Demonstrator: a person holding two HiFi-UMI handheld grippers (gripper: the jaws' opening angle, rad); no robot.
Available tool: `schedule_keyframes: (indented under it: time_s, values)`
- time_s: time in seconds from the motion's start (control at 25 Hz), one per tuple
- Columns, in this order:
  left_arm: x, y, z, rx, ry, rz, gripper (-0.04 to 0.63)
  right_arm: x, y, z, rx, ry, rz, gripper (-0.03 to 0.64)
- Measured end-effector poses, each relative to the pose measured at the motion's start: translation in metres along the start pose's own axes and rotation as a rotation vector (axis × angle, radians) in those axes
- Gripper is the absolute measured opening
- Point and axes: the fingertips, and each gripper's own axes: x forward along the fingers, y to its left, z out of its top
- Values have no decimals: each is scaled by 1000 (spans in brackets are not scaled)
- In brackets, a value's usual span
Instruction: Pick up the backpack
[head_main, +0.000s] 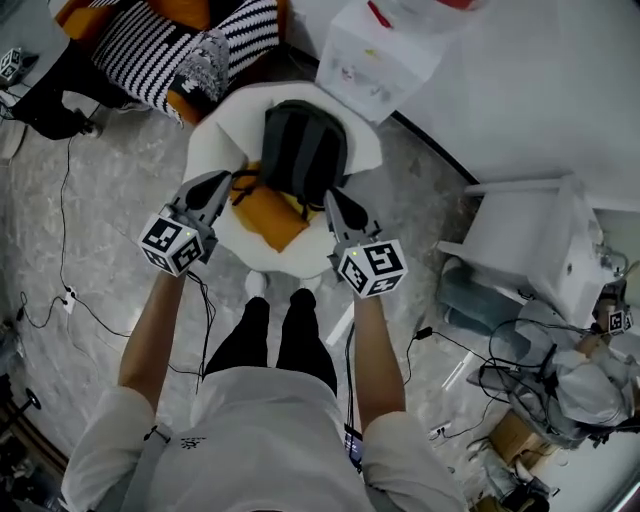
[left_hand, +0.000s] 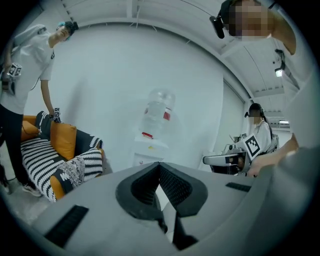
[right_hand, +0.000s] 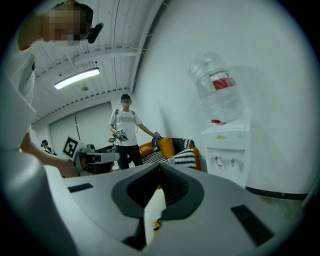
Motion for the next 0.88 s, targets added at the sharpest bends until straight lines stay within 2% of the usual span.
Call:
schedule_keyframes:
  time_s: [0.28, 0.4, 0.56, 0.88]
  values:
    - [90, 45, -39, -26, 58, 31, 3, 62, -89, -50, 78, 70, 6, 6]
    - [117, 70, -62, -14, 89, 47, 3, 87, -110, -73, 97, 90, 6, 6]
    - [146, 99, -92, -35, 118, 58, 3, 113, -131, -100, 108, 113, 2, 6]
    - [180, 137, -149, -53, 183, 65, 3, 158, -166, -148, 95, 138, 1, 6]
